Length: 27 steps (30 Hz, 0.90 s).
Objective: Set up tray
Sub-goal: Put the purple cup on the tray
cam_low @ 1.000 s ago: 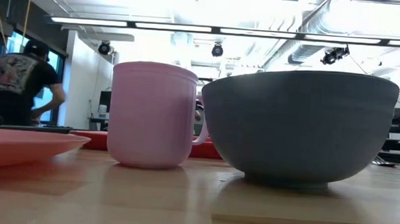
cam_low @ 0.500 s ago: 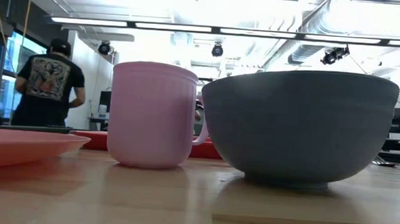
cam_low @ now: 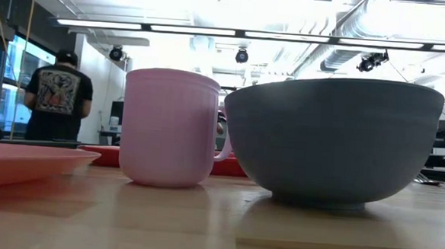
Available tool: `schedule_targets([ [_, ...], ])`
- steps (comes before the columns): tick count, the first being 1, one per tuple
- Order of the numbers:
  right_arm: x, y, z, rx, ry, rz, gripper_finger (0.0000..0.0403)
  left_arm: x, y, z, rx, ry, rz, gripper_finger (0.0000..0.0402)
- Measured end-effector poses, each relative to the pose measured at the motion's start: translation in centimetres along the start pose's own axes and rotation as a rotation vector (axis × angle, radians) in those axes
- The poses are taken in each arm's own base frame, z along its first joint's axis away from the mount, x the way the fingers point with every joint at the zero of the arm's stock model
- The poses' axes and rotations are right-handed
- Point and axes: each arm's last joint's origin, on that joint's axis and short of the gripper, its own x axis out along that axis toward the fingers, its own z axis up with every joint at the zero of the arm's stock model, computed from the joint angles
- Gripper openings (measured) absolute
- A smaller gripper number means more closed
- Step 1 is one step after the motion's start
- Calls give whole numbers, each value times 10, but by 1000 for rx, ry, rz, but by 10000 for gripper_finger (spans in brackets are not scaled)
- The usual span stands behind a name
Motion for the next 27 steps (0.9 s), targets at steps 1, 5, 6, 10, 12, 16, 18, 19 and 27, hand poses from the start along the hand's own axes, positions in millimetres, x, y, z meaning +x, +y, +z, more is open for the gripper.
schedule_targets([
  [1,6,-1,0,29,5,26,206,0,0,0,0,0,-1,152],
  [5,33,0,-1,105,16,108,262,0,0,0,-4,0,-1,152],
  [6,39,2,0,114,13,120,272,0,0,0,-4,0,-1,152],
  [10,62,13,-1,117,42,151,292,0,0,-1,-4,5,-4,152],
  [12,76,17,-6,125,89,157,292,0,-1,-2,-2,20,-13,152],
  [16,100,25,-12,111,149,158,286,0,-2,-3,0,35,-23,152],
  [18,108,30,-16,101,180,167,283,0,-2,-3,-5,35,-23,152],
  [19,111,32,-18,100,203,171,283,0,-2,-4,-5,36,-23,152],
  [27,139,52,-37,65,373,176,282,0,-2,-4,-3,39,-25,152],
])
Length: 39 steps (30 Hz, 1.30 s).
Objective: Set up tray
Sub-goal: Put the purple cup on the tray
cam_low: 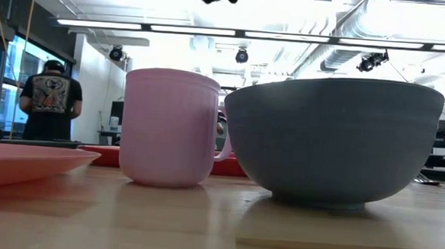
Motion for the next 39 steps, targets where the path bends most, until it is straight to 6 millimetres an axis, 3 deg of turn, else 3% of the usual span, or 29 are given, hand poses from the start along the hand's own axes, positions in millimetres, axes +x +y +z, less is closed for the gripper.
schedule_targets([
  [15,84,16,1,142,77,72,282,0,1,-1,-1,29,43,152],
  [27,96,27,6,183,33,59,282,0,1,-1,26,31,46,152],
  [39,131,20,-3,202,101,48,282,0,1,-1,26,31,45,152],
])
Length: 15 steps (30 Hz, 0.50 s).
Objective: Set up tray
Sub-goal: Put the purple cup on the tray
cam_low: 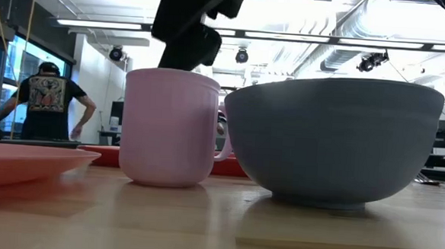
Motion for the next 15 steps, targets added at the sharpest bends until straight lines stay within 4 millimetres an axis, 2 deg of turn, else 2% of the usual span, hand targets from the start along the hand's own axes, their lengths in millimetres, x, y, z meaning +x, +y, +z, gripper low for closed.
schedule_targets([
  [3,10,-3,-2,4,20,-6,282,0,0,0,0,0,0,152],
  [7,13,-9,-2,34,24,-37,275,0,0,0,0,0,0,152],
  [15,10,-20,0,64,18,-43,216,0,0,0,0,0,0,152],
])
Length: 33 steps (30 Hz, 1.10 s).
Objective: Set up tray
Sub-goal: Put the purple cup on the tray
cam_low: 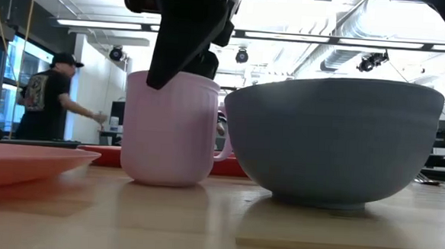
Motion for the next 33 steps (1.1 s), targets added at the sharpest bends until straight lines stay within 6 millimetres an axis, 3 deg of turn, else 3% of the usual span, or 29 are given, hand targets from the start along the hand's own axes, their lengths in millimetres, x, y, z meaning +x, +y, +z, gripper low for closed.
schedule_targets([
  [21,-1,2,0,29,4,46,10,0,0,0,0,-1,-1,152],
  [27,-5,3,1,43,-6,33,9,0,0,0,0,-1,-1,152],
  [33,-33,6,3,45,-63,-55,1,0,0,0,0,-1,-1,152],
])
